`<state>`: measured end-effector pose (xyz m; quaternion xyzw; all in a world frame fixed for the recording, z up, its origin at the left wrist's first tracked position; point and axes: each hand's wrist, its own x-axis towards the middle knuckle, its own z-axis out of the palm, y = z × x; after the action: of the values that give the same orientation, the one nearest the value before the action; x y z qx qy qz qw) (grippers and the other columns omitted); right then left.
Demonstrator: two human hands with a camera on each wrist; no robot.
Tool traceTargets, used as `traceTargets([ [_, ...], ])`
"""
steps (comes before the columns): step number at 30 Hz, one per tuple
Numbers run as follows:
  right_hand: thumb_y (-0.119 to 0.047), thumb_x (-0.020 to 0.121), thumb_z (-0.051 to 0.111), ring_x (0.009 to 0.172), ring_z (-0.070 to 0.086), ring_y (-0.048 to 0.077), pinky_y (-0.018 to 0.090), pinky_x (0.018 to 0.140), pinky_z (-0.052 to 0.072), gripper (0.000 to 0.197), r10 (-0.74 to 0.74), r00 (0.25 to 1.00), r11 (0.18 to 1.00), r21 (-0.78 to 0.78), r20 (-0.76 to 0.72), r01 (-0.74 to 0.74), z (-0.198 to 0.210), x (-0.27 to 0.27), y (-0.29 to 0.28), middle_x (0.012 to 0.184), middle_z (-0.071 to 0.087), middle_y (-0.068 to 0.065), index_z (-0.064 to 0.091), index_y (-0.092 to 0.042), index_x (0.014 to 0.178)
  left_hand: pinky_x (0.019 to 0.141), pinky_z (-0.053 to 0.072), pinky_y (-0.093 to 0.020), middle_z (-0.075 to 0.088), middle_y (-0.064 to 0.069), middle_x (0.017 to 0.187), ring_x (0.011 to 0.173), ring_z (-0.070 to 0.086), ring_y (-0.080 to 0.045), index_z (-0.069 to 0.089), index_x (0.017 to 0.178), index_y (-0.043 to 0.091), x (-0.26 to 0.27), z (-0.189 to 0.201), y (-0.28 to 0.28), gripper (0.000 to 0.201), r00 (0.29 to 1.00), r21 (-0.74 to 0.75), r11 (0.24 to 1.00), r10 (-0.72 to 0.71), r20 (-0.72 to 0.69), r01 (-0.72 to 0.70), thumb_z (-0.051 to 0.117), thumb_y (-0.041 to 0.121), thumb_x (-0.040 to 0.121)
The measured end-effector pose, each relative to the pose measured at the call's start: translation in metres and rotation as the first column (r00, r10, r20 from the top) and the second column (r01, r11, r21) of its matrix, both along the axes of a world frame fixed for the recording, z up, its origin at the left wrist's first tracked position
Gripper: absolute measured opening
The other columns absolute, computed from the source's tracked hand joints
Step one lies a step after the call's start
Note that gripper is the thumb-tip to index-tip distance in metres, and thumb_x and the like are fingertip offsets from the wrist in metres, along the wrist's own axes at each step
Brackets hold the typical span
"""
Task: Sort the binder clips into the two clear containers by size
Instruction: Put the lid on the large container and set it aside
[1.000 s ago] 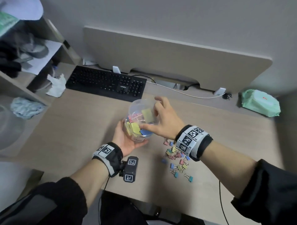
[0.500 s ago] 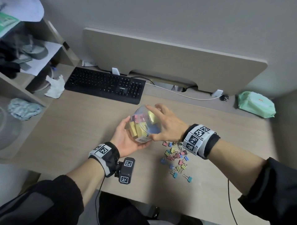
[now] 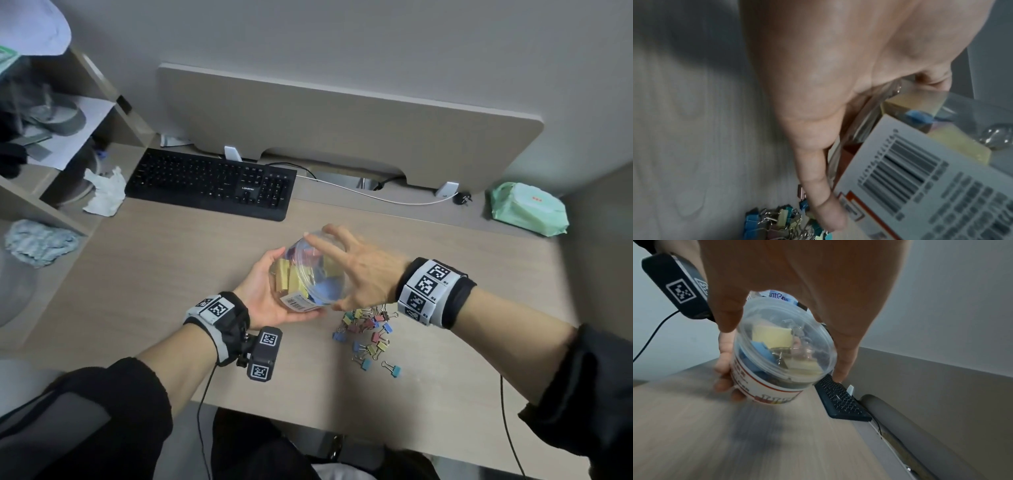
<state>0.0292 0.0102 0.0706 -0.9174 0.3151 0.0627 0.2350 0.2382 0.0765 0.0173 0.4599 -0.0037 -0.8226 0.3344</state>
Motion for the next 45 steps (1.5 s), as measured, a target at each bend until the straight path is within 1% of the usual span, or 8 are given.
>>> traceTargets([
  [6, -0.063, 0.060, 0.074, 0.110, 0.052, 0.025, 0.040, 0.092, 0.051, 0.115, -0.385, 0.919, 0.901, 0.250, 0.090, 0.353, 0.003, -0.004, -0.002, 0.133, 0.030, 0.001, 0.006, -0.038, 0.150, 0.118, 0.033, -0.055, 0.063, -0.025, 0.135, 0.116, 0.059, -0.039, 0.067, 0.133, 0.007, -0.022, 0.005, -0.001, 0.074, 0.995, -0.082, 0.993, 0.085, 0.045, -0.081, 0.043, 0.065, 0.095],
  [10, -0.066, 0.055, 0.073, 0.105, 0.053, 0.023, 0.038, 0.088, 0.053, 0.119, -0.423, 0.903, 0.881, 0.265, 0.068, 0.393, 0.004, -0.011, -0.004, 0.131, 0.032, 0.000, 0.004, -0.041, 0.149, 0.101, 0.048, -0.050, 0.064, -0.023, 0.135, 0.107, 0.065, -0.035, 0.061, 0.141, 0.009, -0.038, 0.005, -0.002, 0.076, 0.992, -0.149, 0.984, 0.106, 0.071, -0.095, 0.041, 0.066, 0.095],
  [14, -0.067, 0.061, 0.071, 0.111, 0.052, 0.027, 0.038, 0.095, 0.047, 0.117, -0.473, 0.878, 0.861, 0.254, 0.080, 0.441, 0.000, -0.026, -0.002, 0.134, 0.034, 0.005, 0.003, -0.036, 0.151, 0.102, 0.048, -0.049, 0.059, -0.024, 0.143, 0.113, 0.064, -0.034, 0.060, 0.143, 0.012, -0.052, 0.004, -0.009, 0.076, 0.995, -0.177, 0.984, 0.046, 0.083, -0.031, 0.039, 0.068, 0.096],
  [19, -0.056, 0.072, 0.074, 0.125, 0.046, 0.031, 0.038, 0.103, 0.041, 0.102, -0.694, 0.713, 0.690, 0.378, 0.102, 0.618, -0.017, -0.063, -0.003, 0.141, 0.034, 0.012, 0.014, -0.033, 0.152, 0.112, 0.041, -0.060, 0.067, -0.023, 0.134, 0.129, 0.060, -0.042, 0.064, 0.137, 0.019, -0.086, -0.001, -0.024, 0.075, 0.972, -0.131, 0.968, -0.196, 0.127, 0.213, 0.033, 0.074, 0.096],
  [22, -0.052, 0.070, 0.077, 0.124, 0.046, 0.031, 0.036, 0.104, 0.040, 0.102, -0.792, 0.607, 0.574, 0.426, 0.072, 0.699, -0.035, -0.095, 0.001, 0.138, 0.035, 0.011, 0.019, -0.032, 0.151, 0.103, 0.052, -0.055, 0.070, -0.022, 0.129, 0.121, 0.066, -0.040, 0.064, 0.135, 0.017, -0.113, -0.008, -0.035, 0.066, 0.928, -0.079, 0.949, -0.276, 0.251, 0.304, 0.041, 0.066, 0.099],
  [26, -0.061, 0.060, 0.072, 0.120, 0.048, 0.036, 0.041, 0.104, 0.042, 0.105, -0.866, 0.500, 0.477, 0.271, -0.020, 0.836, -0.056, -0.160, 0.012, 0.132, 0.039, 0.012, 0.022, -0.032, 0.148, 0.094, 0.058, -0.049, 0.069, -0.023, 0.128, 0.113, 0.069, -0.035, 0.060, 0.130, 0.003, -0.160, -0.023, -0.044, 0.047, 0.807, -0.038, 0.927, -0.304, 0.506, 0.373, 0.053, 0.041, 0.104],
  [34, -0.062, 0.061, 0.066, 0.113, 0.043, 0.041, 0.048, 0.090, 0.043, 0.091, -0.951, 0.304, 0.310, -0.183, -0.064, 0.933, -0.085, -0.282, 0.008, 0.131, 0.036, 0.016, 0.029, -0.022, 0.134, 0.081, 0.061, -0.041, 0.073, -0.017, 0.116, 0.101, 0.073, -0.030, 0.063, 0.119, 0.003, -0.217, -0.045, -0.059, 0.029, 0.723, -0.039, 0.924, -0.269, 0.636, 0.379, 0.054, 0.028, 0.106],
  [45, -0.079, 0.061, 0.062, 0.129, 0.032, 0.036, 0.053, 0.097, 0.041, 0.110, -0.995, 0.095, 0.096, -0.101, -0.018, 0.990, -0.104, -0.344, 0.026, 0.148, 0.027, 0.011, 0.023, -0.016, 0.142, 0.061, 0.055, -0.029, 0.073, -0.010, 0.091, 0.074, 0.069, -0.020, 0.062, 0.097, 0.012, -0.266, -0.051, -0.081, 0.012, 0.715, -0.153, 0.901, -0.208, 0.667, 0.405, 0.054, 0.019, 0.104],
])
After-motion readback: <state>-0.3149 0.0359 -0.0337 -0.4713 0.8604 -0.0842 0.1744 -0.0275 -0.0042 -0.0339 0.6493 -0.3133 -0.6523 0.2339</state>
